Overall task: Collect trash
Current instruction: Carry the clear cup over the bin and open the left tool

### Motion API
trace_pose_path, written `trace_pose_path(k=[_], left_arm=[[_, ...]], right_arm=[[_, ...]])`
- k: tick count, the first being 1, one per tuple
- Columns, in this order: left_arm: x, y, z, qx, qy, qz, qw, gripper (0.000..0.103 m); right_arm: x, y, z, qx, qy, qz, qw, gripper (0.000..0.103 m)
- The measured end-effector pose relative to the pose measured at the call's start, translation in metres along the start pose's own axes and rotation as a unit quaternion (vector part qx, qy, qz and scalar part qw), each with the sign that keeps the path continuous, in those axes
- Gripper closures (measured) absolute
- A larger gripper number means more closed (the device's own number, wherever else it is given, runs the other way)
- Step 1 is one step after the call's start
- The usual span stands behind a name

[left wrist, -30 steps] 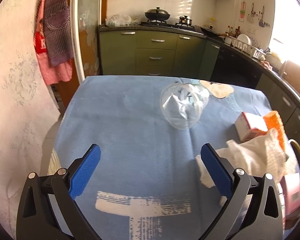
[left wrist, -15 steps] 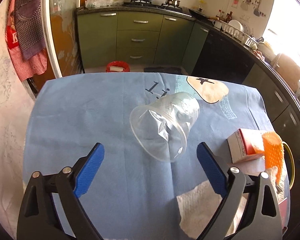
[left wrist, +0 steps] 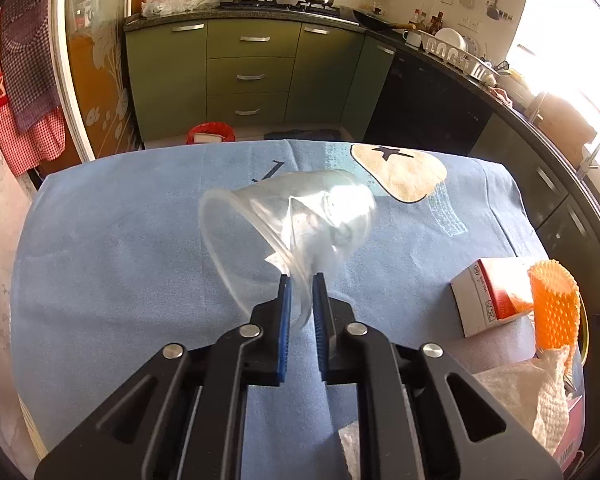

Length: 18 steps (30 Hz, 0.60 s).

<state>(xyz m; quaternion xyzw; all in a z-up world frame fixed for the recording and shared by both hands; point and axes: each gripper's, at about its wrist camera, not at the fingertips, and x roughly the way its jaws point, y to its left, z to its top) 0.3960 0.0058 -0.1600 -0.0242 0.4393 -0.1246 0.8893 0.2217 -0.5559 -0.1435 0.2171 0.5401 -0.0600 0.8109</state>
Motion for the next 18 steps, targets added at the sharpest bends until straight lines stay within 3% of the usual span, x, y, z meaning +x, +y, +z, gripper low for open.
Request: trace_pose_path(k=[8, 11, 18], left_arm=[[-0.059, -0.036, 0.005, 0.056, -0.063, 0.029, 0.9961, 0.097], [-0.092, -0.066, 0.011, 0.086, -0.074, 0.017, 0.9935, 0.097], [-0.139, -0.194, 0.014, 0.197, -0.065, -0.053, 0.9768, 0.097]], right_arm=[[-0.014, -0.011, -0.017, -0.004, -0.023, 0.026, 0.999, 0.063], [-0.024, -0.023, -0.026, 0.001, -0.038, 0.036, 0.999, 0.063], [-0.067, -0.055, -0.057, 0.008, -0.091, 0.031, 0.995, 0.063]])
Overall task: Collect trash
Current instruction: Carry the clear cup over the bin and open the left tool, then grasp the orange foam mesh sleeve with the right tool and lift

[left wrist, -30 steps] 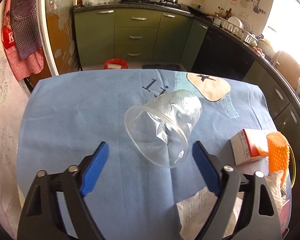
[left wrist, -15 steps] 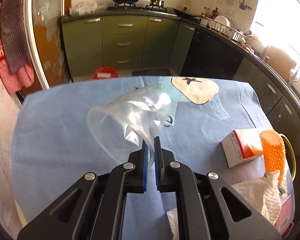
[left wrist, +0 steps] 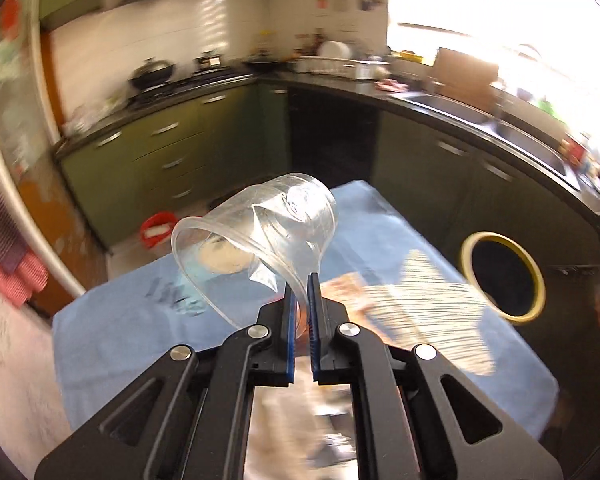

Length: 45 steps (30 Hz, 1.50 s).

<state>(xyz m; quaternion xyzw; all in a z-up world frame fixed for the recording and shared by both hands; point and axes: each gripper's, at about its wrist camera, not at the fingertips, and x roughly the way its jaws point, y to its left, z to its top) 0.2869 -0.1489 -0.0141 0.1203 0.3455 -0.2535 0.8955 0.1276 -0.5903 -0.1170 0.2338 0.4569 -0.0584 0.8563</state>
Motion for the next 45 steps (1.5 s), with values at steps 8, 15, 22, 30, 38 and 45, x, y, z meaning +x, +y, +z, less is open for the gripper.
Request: trace_pose_path(k=[8, 15, 22, 30, 38, 45], left_arm=[[0.043, -0.181, 0.035, 0.150, 0.067, -0.116, 0.9795, 0.097], [0.121, -0.302, 0.027, 0.240, 0.159, -0.150, 0.9458, 0.097], [0.199, -0.369, 0.020, 0.249, 0.225, -0.168, 0.9268, 0.097], [0.206, -0.377, 0.041, 0.239, 0.209, -0.169, 0.9331, 0.054], [0.089, -0.275, 0.062, 0.162, 0.114, -0.178, 0.9640, 0.045], [-0.026, -0.142, 0.053, 0.057, 0.012, -0.111, 0.9921, 0.016]], right_arm=[[-0.066, -0.039, -0.029, 0.002, -0.055, -0.062, 0.997, 0.063], [-0.081, -0.067, -0.049, 0.025, -0.060, -0.072, 0.995, 0.063], [-0.081, -0.084, -0.059, 0.036, -0.053, -0.075, 0.995, 0.063], [-0.074, -0.080, -0.059, 0.031, -0.044, -0.071, 0.996, 0.059], [-0.052, -0.050, -0.049, -0.001, -0.024, -0.051, 0.998, 0.058], [-0.015, 0.042, -0.028, -0.103, 0.005, 0.015, 0.995, 0.052]])
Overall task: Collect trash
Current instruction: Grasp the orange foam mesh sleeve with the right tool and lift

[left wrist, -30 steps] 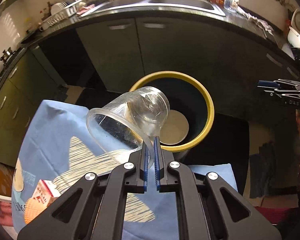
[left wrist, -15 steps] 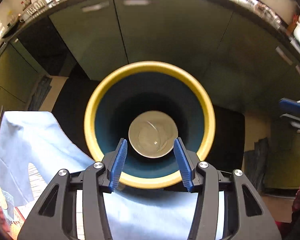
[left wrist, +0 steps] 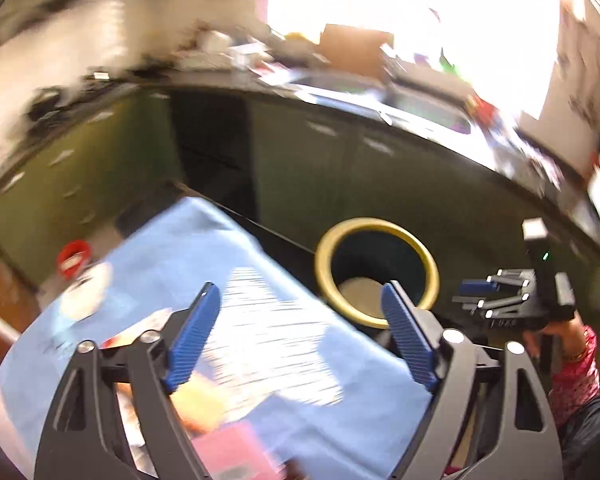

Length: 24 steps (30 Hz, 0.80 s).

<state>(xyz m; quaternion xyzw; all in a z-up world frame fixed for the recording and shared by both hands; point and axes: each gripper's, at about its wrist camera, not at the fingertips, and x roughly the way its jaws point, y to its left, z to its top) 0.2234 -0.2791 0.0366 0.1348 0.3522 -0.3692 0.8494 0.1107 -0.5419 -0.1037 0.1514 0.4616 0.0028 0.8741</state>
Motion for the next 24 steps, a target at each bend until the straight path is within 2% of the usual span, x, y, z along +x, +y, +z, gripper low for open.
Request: trace_pose_path(k=[4, 7, 10, 14, 19, 24], left_arm=[[-0.071, 0.064, -0.042, -0.065, -0.045, 0.066, 0.9947, 0.011], [-0.103, 0.100, -0.076, -0.112, -0.056, 0.098, 0.9873, 0.008], [-0.123, 0.131, -0.113, -0.154, -0.062, 0.115, 0.9794, 0.008], [-0.139, 0.150, -0.154, -0.190, -0.068, 0.130, 0.9707, 0.008], [-0.137, 0.155, -0.186, -0.212, -0.074, 0.136, 0.9650, 0.007], [-0.136, 0.161, -0.201, -0.222, -0.077, 0.130, 0.9634, 0.007]], right_arm=[[0.022, 0.070, 0.027, -0.071, 0.008, 0.058, 0.996, 0.049], [0.037, 0.130, 0.046, -0.127, 0.012, 0.099, 0.987, 0.047], [0.054, 0.190, 0.060, -0.183, 0.019, 0.129, 0.974, 0.041], [0.093, 0.253, 0.075, -0.227, 0.053, 0.154, 0.960, 0.035], [0.135, 0.290, 0.076, -0.248, 0.094, 0.143, 0.954, 0.027], [0.165, 0.294, 0.075, -0.248, 0.127, 0.121, 0.953, 0.024]])
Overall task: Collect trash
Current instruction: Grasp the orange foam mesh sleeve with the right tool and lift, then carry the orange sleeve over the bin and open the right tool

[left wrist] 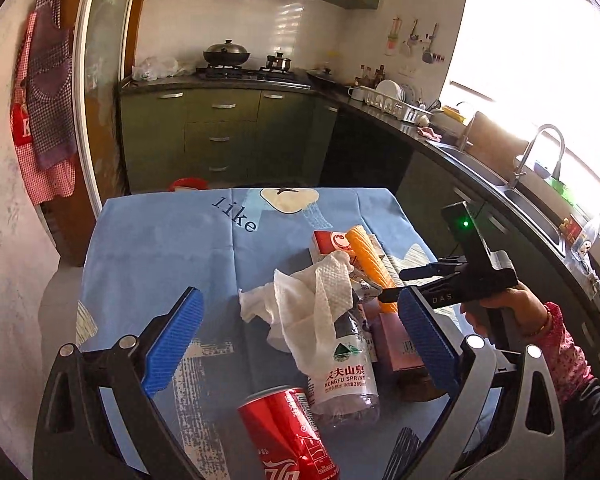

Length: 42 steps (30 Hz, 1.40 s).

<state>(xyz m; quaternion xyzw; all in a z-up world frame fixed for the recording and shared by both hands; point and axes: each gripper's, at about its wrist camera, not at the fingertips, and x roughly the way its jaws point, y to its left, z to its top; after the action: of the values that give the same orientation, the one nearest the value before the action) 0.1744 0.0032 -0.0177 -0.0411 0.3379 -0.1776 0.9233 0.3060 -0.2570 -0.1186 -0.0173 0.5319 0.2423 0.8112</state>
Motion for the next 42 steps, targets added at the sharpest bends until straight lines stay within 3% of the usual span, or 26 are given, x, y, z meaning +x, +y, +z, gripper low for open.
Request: trace_pose_path(k=[1, 4, 7, 10, 18, 22, 25, 28, 33, 34, 37, 42], left_arm=[[0.002, 0.001, -0.001, -0.001, 0.002, -0.001, 1.0000, 0.007], [0.005, 0.004, -0.006, -0.006, 0.007, -0.003, 1.0000, 0.007], [0.011, 0.004, -0.007, -0.011, 0.014, -0.008, 0.9998, 0.007], [0.013, 0.001, -0.006, -0.008, 0.015, -0.009, 0.9998, 0.007], [0.007, -0.009, -0.004, 0.003, 0.008, -0.010, 0.9999, 0.007], [0.006, -0.018, -0.006, 0.011, 0.008, -0.011, 0.9998, 0.007], [0.008, -0.025, -0.009, 0.016, 0.013, -0.013, 0.9997, 0.007], [0.012, -0.032, -0.010, 0.020, 0.019, -0.011, 0.9996, 0.006], [0.019, -0.039, -0.014, 0.022, 0.030, -0.008, 0.9993, 0.006], [0.020, -0.041, -0.014, 0.023, 0.033, -0.006, 0.9992, 0.006], [0.023, -0.044, -0.015, 0.026, 0.038, -0.001, 0.9989, 0.006], [0.024, -0.046, -0.016, 0.024, 0.044, 0.000, 0.9988, 0.006]], right_arm=[[0.003, -0.002, 0.000, 0.005, 0.005, 0.005, 1.000, 0.025], [0.006, -0.005, 0.001, 0.019, 0.014, 0.018, 1.000, 0.059], [-0.005, -0.006, 0.000, 0.021, 0.000, 0.015, 1.000, 0.082], [-0.025, -0.008, -0.005, 0.024, -0.023, 0.016, 0.999, 0.085], [-0.098, -0.040, -0.042, 0.067, -0.102, -0.009, 0.992, 0.086], [-0.137, -0.093, -0.087, 0.135, -0.129, -0.071, 0.980, 0.085], [-0.154, -0.138, -0.123, 0.195, -0.125, -0.117, 0.966, 0.083], [-0.155, -0.180, -0.157, 0.244, -0.109, -0.161, 0.950, 0.081], [-0.131, -0.229, -0.189, 0.298, -0.073, -0.186, 0.933, 0.078], [-0.126, -0.237, -0.192, 0.307, -0.068, -0.187, 0.931, 0.076], [-0.114, -0.254, -0.198, 0.323, -0.060, -0.198, 0.923, 0.054], [-0.115, -0.262, -0.204, 0.336, -0.073, -0.205, 0.916, 0.046]])
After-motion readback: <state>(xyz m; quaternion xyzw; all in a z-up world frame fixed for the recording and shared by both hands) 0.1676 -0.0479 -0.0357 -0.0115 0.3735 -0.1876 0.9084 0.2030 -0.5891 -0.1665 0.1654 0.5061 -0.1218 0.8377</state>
